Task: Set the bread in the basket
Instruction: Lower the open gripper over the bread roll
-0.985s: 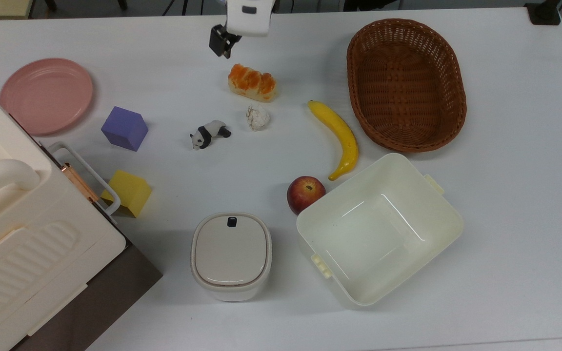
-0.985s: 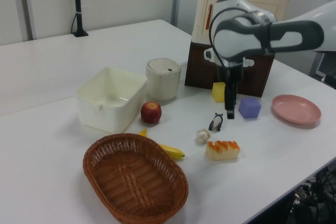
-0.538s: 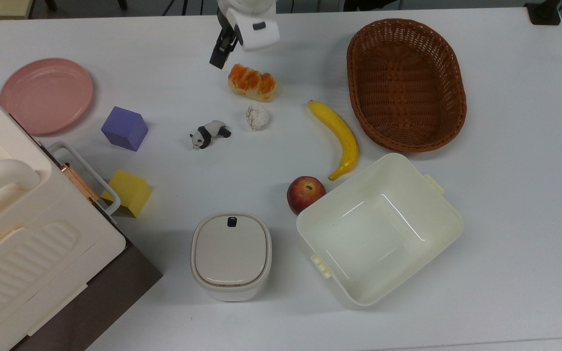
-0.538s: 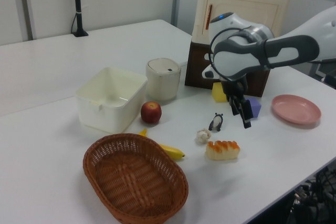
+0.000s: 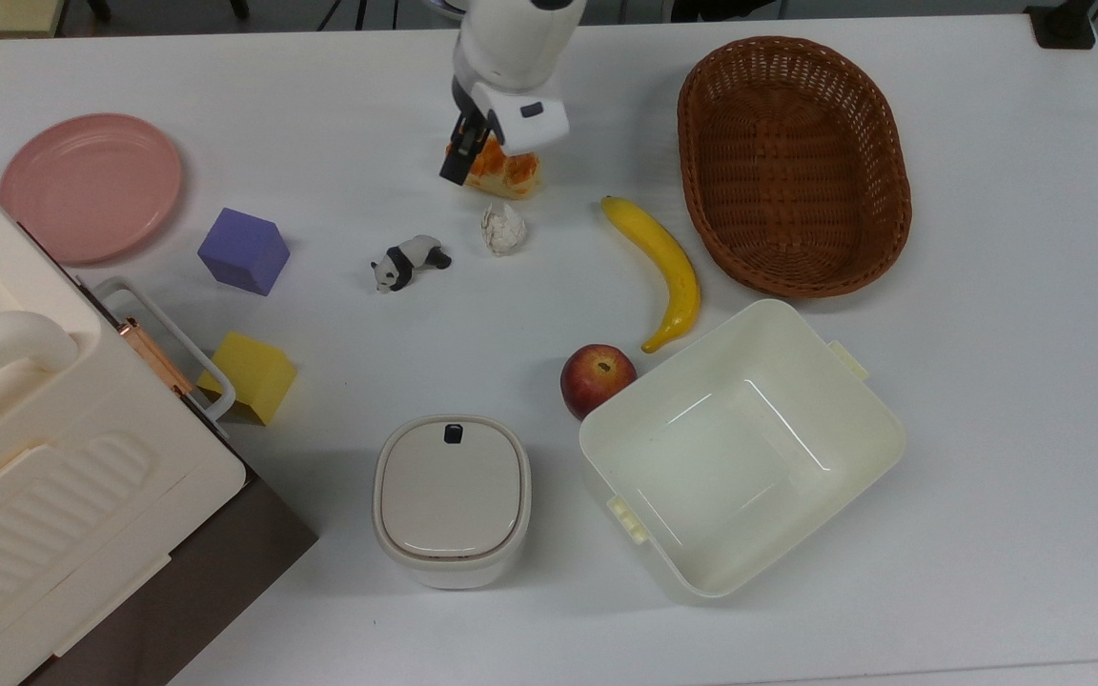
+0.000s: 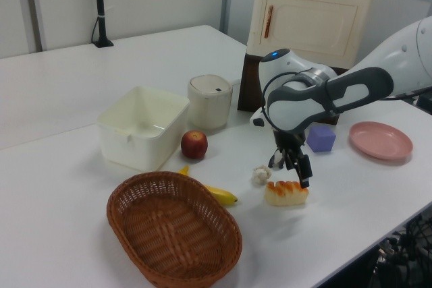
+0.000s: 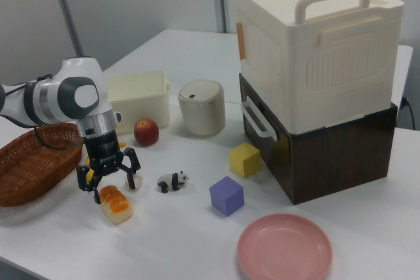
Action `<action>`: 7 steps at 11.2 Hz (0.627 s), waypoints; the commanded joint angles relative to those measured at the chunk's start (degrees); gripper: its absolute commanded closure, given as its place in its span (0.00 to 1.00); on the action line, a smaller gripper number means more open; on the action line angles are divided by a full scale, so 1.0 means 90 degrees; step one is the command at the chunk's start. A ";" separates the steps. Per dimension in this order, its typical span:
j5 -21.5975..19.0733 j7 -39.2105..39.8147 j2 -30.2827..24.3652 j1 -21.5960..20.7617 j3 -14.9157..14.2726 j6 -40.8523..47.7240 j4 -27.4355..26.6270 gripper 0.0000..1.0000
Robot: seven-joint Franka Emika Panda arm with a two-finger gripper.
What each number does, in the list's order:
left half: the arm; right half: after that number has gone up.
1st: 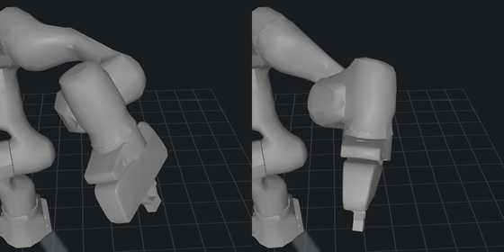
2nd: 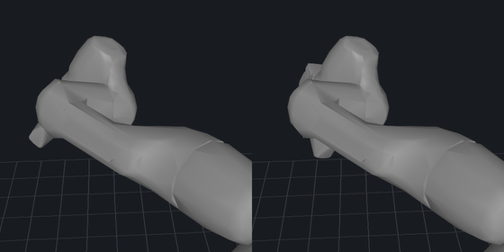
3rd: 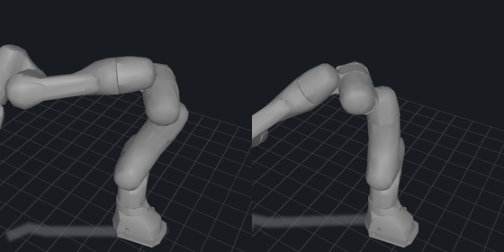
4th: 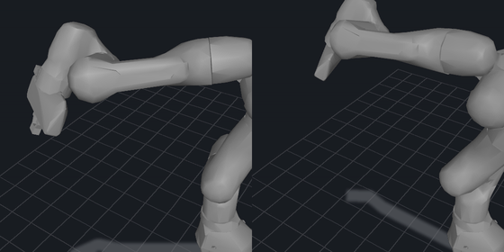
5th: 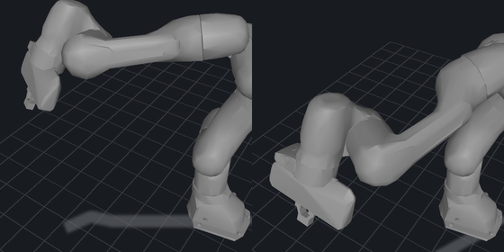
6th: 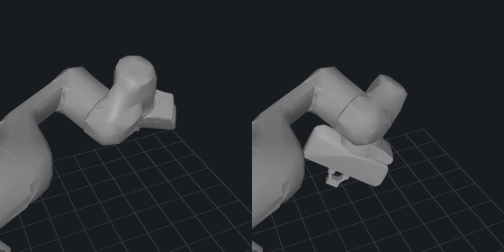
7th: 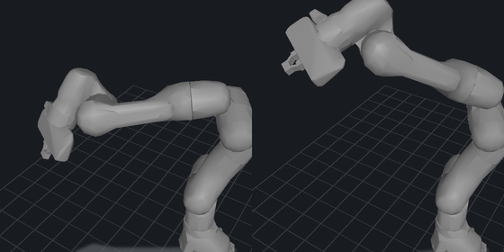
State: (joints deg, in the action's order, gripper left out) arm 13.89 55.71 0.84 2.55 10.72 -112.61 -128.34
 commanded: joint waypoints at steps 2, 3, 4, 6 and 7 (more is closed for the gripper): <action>0.0097 -0.0301 -0.0172 -0.0263 0.0010 -0.0164 -0.0290 0.00; 0.0107 -0.0301 -0.0114 -0.0264 0.0010 -0.0193 -0.0291 0.00; 0.0127 -0.0301 -0.0026 -0.0293 0.0010 -0.0193 -0.0281 0.00; 0.0127 -0.0398 0.0130 -0.0390 0.0010 -0.0261 -0.0242 0.00; 0.0136 -0.0544 0.0237 -0.0400 0.0010 -0.0571 -0.0242 0.00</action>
State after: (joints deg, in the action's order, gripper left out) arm 13.89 54.33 1.69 0.02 10.89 -112.95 -129.69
